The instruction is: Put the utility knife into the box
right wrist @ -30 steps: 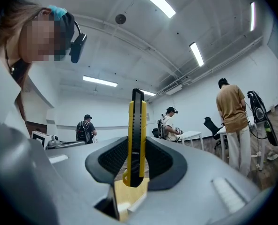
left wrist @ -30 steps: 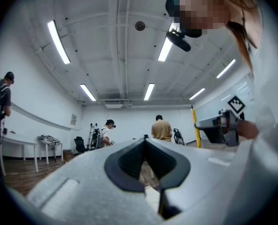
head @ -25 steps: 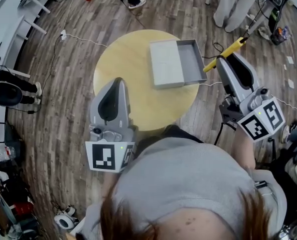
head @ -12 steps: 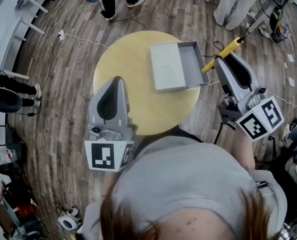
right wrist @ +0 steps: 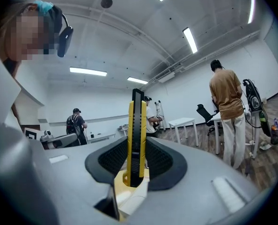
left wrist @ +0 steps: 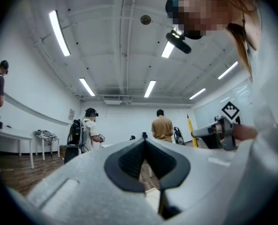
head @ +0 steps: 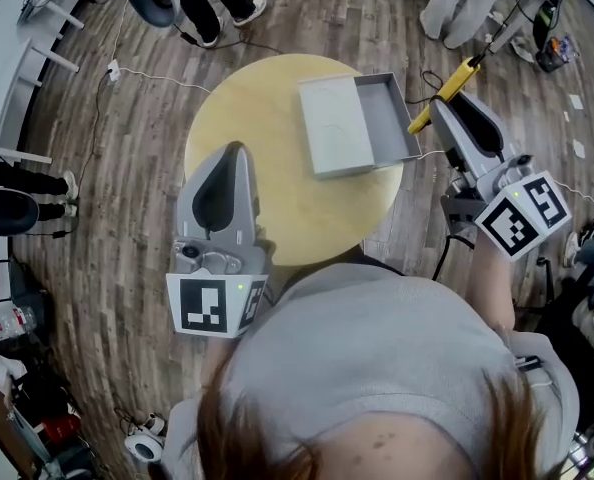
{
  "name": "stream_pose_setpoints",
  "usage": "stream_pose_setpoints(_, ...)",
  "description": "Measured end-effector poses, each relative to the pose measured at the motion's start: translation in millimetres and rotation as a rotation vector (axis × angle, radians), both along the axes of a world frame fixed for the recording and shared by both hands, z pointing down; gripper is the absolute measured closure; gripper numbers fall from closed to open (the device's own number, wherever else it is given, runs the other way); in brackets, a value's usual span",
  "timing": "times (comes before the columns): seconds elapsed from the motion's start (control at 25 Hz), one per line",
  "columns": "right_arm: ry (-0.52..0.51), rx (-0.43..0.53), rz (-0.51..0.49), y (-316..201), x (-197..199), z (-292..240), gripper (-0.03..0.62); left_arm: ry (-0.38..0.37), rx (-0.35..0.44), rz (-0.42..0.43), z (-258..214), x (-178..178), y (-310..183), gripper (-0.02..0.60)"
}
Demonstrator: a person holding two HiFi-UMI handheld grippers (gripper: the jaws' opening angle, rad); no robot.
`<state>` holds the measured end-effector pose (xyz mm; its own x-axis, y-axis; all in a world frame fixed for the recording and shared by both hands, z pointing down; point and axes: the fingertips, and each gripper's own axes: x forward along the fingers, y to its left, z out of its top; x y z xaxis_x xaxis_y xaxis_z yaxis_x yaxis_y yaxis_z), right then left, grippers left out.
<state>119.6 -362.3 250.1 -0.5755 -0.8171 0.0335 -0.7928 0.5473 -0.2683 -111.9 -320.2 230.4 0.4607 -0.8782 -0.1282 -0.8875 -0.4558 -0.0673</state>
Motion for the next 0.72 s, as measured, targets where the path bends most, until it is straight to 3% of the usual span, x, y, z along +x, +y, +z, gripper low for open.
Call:
stream_pose_setpoints(0.32, 0.077, -0.146, -0.012, -8, -8, 44, 0.473, 0.021, -0.008, -0.002, 7, -5, 6, 0.58)
stream_pose_setpoints(0.72, 0.191, -0.407, -0.044, -20, -10, 113, 0.473, 0.049, -0.043, -0.053, 23, -26, 1, 0.58)
